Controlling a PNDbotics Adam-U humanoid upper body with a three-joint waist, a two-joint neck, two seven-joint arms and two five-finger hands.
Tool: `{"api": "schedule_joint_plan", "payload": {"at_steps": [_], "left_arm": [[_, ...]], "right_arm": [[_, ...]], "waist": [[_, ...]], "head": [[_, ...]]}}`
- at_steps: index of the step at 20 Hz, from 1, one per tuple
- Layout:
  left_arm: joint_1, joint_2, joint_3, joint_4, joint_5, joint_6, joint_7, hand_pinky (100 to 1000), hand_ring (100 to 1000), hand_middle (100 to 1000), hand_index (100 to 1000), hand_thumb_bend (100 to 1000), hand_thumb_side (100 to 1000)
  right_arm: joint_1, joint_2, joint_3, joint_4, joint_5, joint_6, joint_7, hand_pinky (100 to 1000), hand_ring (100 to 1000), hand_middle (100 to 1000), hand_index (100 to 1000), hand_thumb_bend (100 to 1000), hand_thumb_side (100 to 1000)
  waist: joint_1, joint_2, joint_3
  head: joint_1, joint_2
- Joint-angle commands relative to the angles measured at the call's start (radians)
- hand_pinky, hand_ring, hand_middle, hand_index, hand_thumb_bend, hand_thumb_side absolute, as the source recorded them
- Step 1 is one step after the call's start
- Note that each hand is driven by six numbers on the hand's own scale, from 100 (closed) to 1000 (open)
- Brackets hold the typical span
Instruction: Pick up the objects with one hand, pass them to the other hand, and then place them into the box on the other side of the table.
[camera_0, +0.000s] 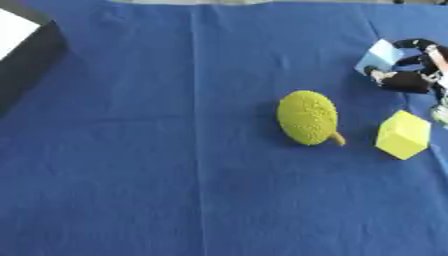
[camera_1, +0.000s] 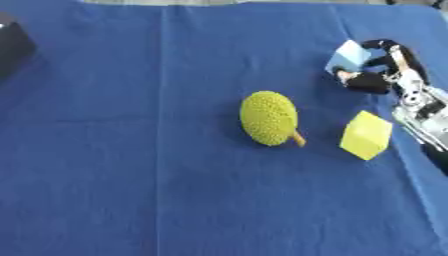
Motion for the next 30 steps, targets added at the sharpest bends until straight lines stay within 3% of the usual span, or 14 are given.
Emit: {"api": "schedule_joint_plan", "payload": {"at_steps": [1, 14, 19, 25, 30], "left_arm": [[-0.002, 0.025, 0.008, -0.010, 0.000, -0.001, -0.003, 714, 630, 680, 763, 100, 791], [-0.001, 0.025, 0.006, -0.012, -0.001, 0.001, -0.004, 715, 631, 680, 762, 100, 796], [0.000, 0.025, 0.006, -0.013, -0.001, 0.001, -0.005, 715, 632, 680, 762, 100, 794], [0.000, 0.025, 0.005, -0.014, -0.001, 0.002, -0.006, 716, 633, 680, 762, 100, 797], [0.000, 0.025, 0.004, -0.015, 0.000, 0.002, -0.007, 716, 633, 681, 760, 100, 797]], "right_arm": [[0.002, -0.028, -0.002, 0.003, -0.015, 0.006, 0.010, 646, 783, 916, 820, 417, 151], [-0.007, -0.029, 0.001, 0.006, -0.028, 0.024, -0.001, 650, 769, 887, 791, 413, 144], [-0.008, -0.029, 0.001, 0.011, -0.027, 0.036, -0.012, 656, 766, 875, 779, 339, 190], [-0.009, -0.028, 0.002, 0.010, -0.024, 0.051, -0.017, 652, 756, 865, 769, 267, 166], [-0.010, -0.027, 0.004, 0.009, -0.022, 0.053, -0.021, 650, 751, 850, 755, 260, 152]], "waist": [[0.003, -0.013, -0.001], [0.004, -0.009, -0.003], [0.005, -0.008, -0.004], [0.006, -0.007, -0.005], [0.006, -0.006, -0.005]], "head": [[0.000, -0.016], [-0.004, -0.016], [-0.005, -0.016], [-0.007, -0.015], [-0.008, -0.014]]}}
